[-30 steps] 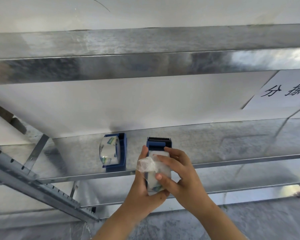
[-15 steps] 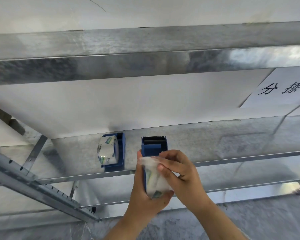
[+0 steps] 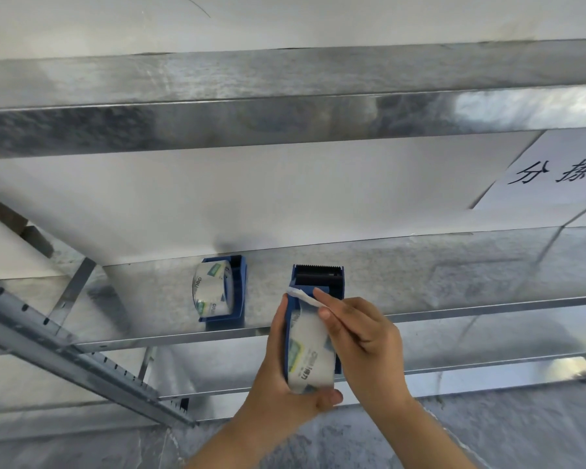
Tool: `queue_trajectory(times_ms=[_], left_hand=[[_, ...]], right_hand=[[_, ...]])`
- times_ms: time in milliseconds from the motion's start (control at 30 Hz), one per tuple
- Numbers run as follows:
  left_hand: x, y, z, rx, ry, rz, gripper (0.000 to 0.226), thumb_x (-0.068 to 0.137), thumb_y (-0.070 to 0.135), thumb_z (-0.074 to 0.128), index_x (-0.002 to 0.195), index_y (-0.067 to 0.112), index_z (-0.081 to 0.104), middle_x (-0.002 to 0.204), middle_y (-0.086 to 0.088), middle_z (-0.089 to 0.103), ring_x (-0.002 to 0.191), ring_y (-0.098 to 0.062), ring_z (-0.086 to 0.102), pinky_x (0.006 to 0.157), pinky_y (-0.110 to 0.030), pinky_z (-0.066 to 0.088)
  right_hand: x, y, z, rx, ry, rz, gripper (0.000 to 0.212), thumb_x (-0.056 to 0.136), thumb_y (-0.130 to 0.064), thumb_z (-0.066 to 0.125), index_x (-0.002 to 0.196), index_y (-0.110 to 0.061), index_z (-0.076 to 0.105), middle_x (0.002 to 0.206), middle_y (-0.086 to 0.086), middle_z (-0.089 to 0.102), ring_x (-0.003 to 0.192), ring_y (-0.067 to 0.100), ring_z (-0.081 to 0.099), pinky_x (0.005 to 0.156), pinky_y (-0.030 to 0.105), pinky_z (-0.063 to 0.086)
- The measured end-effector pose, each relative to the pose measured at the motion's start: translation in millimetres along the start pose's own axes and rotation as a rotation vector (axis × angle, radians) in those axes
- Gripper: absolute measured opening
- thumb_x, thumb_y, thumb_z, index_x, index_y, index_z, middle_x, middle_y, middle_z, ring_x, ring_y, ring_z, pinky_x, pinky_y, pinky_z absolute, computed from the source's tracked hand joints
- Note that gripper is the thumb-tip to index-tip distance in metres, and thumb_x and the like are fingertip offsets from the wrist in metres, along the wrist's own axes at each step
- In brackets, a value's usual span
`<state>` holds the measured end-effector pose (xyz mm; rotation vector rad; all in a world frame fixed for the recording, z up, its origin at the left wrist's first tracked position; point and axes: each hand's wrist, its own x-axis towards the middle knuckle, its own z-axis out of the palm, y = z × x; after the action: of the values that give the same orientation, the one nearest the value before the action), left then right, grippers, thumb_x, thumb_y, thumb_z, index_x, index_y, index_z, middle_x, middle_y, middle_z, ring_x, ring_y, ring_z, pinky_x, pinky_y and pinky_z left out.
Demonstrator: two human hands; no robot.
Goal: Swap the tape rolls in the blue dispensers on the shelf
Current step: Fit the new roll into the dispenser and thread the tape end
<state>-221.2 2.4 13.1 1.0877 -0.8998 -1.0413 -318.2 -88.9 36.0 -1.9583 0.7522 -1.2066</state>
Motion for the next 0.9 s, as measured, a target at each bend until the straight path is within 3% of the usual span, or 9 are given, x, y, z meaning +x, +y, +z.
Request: queue_trajectory(times_ms=[100, 200, 333, 433, 533, 633, 767, 900], left_hand=[[1.2, 1.1, -5.3, 0.002, -0.006, -0.044, 0.107, 0.056, 0.014, 0.091, 0.131, 0.061, 0.031, 0.137, 0.003, 0.050, 0.120, -0.029, 0.053, 0.079, -0.034, 0.052], [-1.1, 3.7, -4.4, -0.054, 0.002, -0.063, 0.096, 0.056, 0.030, 0.091, 0.130, 0.057, 0.036, 0.136, 0.002, 0.051, 0.123, -0.025, 0.053, 0.087, -0.034, 0.051], [-1.5, 6.5, 4.1, -0.135, 0.126, -0.086, 0.102, 0.045, 0.037, 0.094, 0.130, 0.045, 0.038, 0.122, 0.002, 0.063, 0.112, -0.019, 0.062, 0.079, -0.028, 0.054], [-0.1, 8.2, 11.3, -0.178, 0.183, -0.103, 0.114, 0.035, 0.031, 0.097, 0.131, 0.041, 0.037, 0.116, 0.003, 0.067, 0.103, -0.018, 0.066, 0.071, -0.028, 0.056], [-1.0, 9.2, 14.0, -0.153, 0.208, -0.123, 0.122, 0.031, 0.027, 0.098, 0.132, 0.048, 0.032, 0.116, 0.006, 0.068, 0.101, -0.018, 0.067, 0.067, -0.030, 0.057], [-0.7, 3.9, 14.8, -0.029, 0.268, -0.104, 0.116, 0.042, 0.019, 0.087, 0.136, 0.051, 0.026, 0.115, 0.008, 0.066, 0.103, -0.018, 0.066, 0.071, -0.032, 0.056], [-1.0, -5.4, 19.4, 0.084, 0.381, -0.043, 0.106, 0.050, 0.009, 0.079, 0.130, 0.057, 0.028, 0.108, 0.013, 0.067, 0.103, -0.014, 0.066, 0.071, -0.027, 0.056], [2.1, -2.5, 21.4, 0.205, 0.430, 0.025, 0.107, 0.064, -0.018, 0.074, 0.130, 0.052, 0.026, 0.112, 0.009, 0.064, 0.100, 0.003, 0.063, 0.070, -0.011, 0.051]], right_hand=[[-2.6, -1.3, -0.1, -0.019, 0.014, -0.030, 0.035, 0.095, -0.047, 0.048, 0.122, -0.031, 0.062, 0.081, -0.024, 0.055, 0.063, -0.002, 0.053, 0.056, 0.004, 0.036], [-4.2, -1.0, -0.4, -0.018, 0.021, -0.035, 0.033, 0.094, -0.043, 0.050, 0.122, -0.029, 0.062, 0.081, -0.022, 0.055, 0.064, -0.003, 0.053, 0.058, 0.003, 0.035], [-6.0, -0.2, -1.1, -0.019, 0.004, -0.064, 0.033, 0.095, -0.045, 0.049, 0.123, -0.033, 0.060, 0.082, -0.015, 0.059, 0.065, 0.001, 0.055, 0.056, 0.008, 0.041], [-5.1, -2.2, -1.2, -0.015, -0.002, -0.061, 0.034, 0.095, -0.049, 0.048, 0.123, -0.035, 0.060, 0.081, -0.016, 0.058, 0.064, 0.003, 0.056, 0.056, 0.009, 0.042], [-1.7, -3.6, -1.1, 0.006, -0.034, -0.042, 0.031, 0.094, -0.052, 0.047, 0.121, -0.044, 0.060, 0.079, -0.021, 0.056, 0.063, 0.004, 0.056, 0.057, 0.009, 0.042], [1.9, -2.6, -1.8, 0.030, -0.086, -0.026, 0.031, 0.093, -0.053, 0.048, 0.119, -0.044, 0.062, 0.079, -0.018, 0.059, 0.066, 0.004, 0.058, 0.058, 0.007, 0.041], [6.8, -2.4, -0.3, -0.017, -0.140, -0.069, 0.031, 0.093, -0.045, 0.052, 0.116, -0.032, 0.068, 0.077, -0.027, 0.056, 0.068, 0.000, 0.058, 0.057, 0.005, 0.040], [11.7, -2.8, 2.3, -0.015, -0.127, -0.062, 0.025, 0.090, -0.033, 0.057, 0.109, -0.027, 0.072, 0.071, -0.033, 0.056, 0.064, -0.002, 0.057, 0.057, 0.006, 0.039]])
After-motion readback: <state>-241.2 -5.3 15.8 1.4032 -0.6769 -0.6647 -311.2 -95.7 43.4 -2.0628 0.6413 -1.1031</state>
